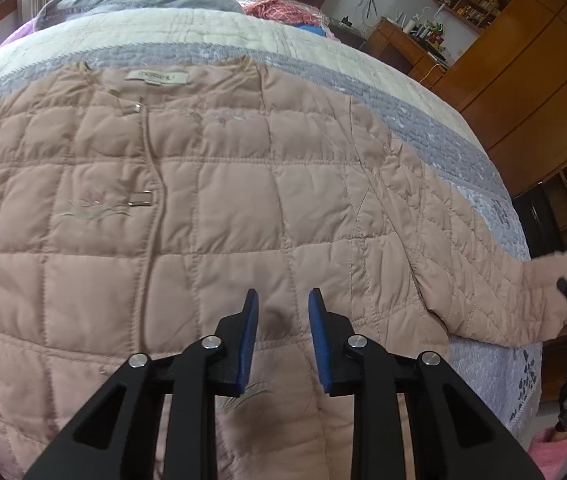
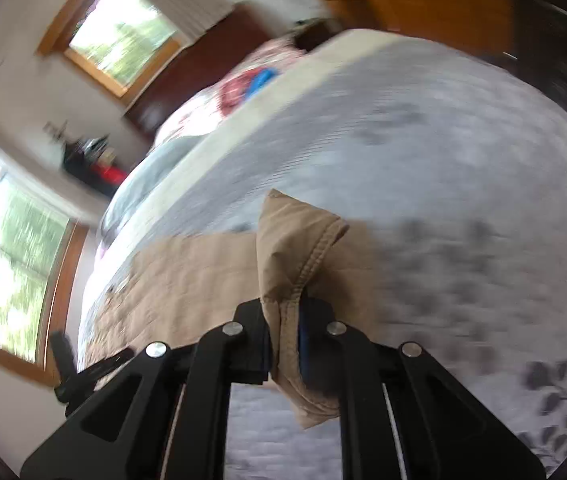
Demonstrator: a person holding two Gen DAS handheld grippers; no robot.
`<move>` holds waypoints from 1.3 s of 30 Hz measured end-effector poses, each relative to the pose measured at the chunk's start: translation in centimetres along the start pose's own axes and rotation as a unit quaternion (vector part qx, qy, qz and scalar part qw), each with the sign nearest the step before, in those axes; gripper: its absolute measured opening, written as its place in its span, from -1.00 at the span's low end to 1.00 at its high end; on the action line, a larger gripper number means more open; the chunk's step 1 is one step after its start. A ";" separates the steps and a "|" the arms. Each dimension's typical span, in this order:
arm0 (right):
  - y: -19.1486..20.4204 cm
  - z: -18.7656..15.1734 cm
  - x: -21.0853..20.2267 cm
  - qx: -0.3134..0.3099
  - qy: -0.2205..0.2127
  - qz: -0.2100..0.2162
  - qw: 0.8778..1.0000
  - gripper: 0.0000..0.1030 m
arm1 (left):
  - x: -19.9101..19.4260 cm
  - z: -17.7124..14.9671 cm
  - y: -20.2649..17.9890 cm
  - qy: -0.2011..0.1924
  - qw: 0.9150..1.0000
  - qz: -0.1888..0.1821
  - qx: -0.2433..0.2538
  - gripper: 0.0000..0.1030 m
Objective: Fold large clothes
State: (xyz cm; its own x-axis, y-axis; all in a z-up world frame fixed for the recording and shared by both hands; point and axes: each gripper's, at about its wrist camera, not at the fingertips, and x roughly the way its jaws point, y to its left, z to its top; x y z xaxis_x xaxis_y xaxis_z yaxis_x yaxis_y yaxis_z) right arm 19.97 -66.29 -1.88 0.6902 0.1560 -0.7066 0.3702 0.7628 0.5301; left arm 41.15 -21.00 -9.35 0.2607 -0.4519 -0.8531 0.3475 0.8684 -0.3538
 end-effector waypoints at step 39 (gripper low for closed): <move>7.5 -1.7 9.8 -0.040 -0.008 -0.085 0.996 -0.32 | 1.7 0.5 -4.8 0.019 0.998 -0.056 0.021 -0.23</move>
State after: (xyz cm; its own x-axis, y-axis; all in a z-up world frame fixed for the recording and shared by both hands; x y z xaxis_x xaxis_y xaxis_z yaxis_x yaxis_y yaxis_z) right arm 28.50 -58.03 -5.66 0.6318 0.0106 -0.7751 0.4328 0.8247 0.3641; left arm 40.32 -26.03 -8.89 0.1840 -0.5365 -0.8236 0.4106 0.8032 -0.4315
